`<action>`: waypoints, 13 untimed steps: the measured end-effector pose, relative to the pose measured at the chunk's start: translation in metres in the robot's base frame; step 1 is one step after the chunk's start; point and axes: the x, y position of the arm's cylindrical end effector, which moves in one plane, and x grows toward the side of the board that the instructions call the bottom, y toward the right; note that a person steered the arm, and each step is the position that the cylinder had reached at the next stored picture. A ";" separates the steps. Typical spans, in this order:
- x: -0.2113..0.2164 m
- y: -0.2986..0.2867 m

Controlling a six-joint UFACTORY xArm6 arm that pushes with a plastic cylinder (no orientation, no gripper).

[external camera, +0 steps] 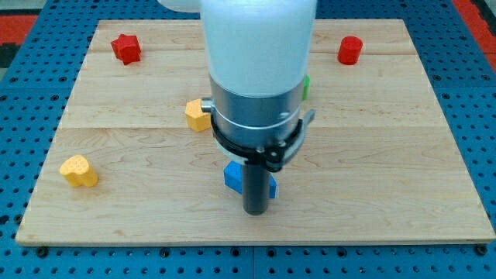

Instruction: Push the yellow hexagon towards the green circle

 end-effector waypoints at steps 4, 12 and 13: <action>-0.015 0.101; -0.158 -0.086; -0.201 -0.081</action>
